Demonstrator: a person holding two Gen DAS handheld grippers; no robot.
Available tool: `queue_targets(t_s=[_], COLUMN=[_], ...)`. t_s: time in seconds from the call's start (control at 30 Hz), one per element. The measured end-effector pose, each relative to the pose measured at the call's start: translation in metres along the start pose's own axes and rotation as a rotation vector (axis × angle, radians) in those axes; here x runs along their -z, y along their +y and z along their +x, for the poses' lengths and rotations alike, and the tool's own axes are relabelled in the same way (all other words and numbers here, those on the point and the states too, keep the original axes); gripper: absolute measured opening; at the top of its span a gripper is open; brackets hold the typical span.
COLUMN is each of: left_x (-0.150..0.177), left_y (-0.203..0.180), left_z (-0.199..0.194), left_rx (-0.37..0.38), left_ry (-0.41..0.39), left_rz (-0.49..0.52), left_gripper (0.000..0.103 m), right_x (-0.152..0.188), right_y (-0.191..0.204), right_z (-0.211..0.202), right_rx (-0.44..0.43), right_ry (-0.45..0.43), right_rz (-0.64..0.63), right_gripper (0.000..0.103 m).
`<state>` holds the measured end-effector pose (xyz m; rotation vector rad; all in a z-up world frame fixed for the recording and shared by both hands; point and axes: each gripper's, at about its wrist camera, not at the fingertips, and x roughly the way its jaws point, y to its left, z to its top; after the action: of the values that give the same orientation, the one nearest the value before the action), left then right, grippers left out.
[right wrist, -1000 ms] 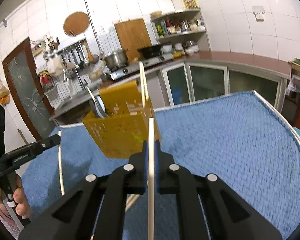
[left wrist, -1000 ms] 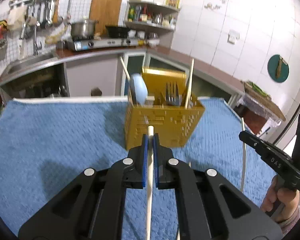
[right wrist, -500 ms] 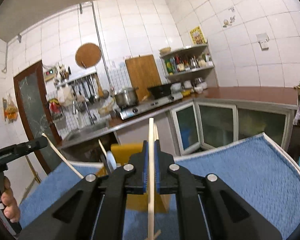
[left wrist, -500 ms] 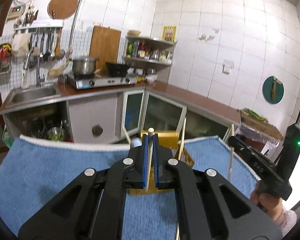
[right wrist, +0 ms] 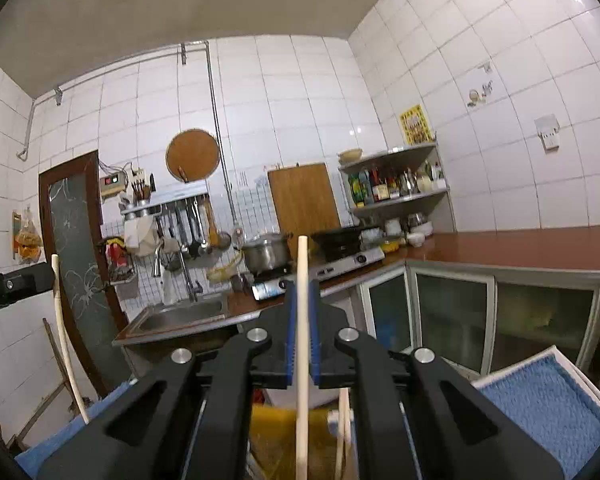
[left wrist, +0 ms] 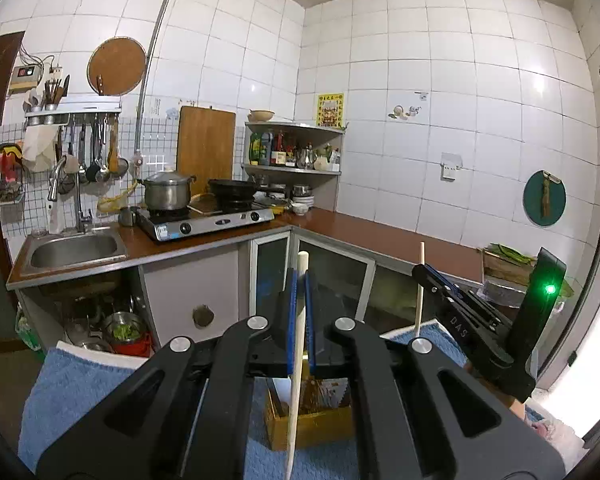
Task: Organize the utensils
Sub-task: 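Lift both chopsticks and lower them into the yellow holder, then open both tools to release the chopsticks into the holder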
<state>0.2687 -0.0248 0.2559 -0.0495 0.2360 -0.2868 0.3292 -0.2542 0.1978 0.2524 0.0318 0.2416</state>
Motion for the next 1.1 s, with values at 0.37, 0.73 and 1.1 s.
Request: queue_targets(t_s=[0.37,0.73,1.1], left_x=[-0.001,0.05,0.11], left_y=[0.002,0.017,0.033], left_z=[0.067,0.103,0.119], left_rx=[0.01,0.001,-0.019], left_ry=[0.016,0.128,0.242], left_rz=[0.016,0.004,-0.036], left_gripper=[0.002,0.002,0.002], right_x=[0.005,0.044,0.103], right_y=[0.006,-0.006,-0.017], right_z=[0.031,0.049,0.047], right_rx=[0.034,0.013,0.013], right_ry=[-0.073,-0.051,0.098], right_rz=[-0.04,-0.031,-0.065], right_gripper=[0.006,0.006,0.006])
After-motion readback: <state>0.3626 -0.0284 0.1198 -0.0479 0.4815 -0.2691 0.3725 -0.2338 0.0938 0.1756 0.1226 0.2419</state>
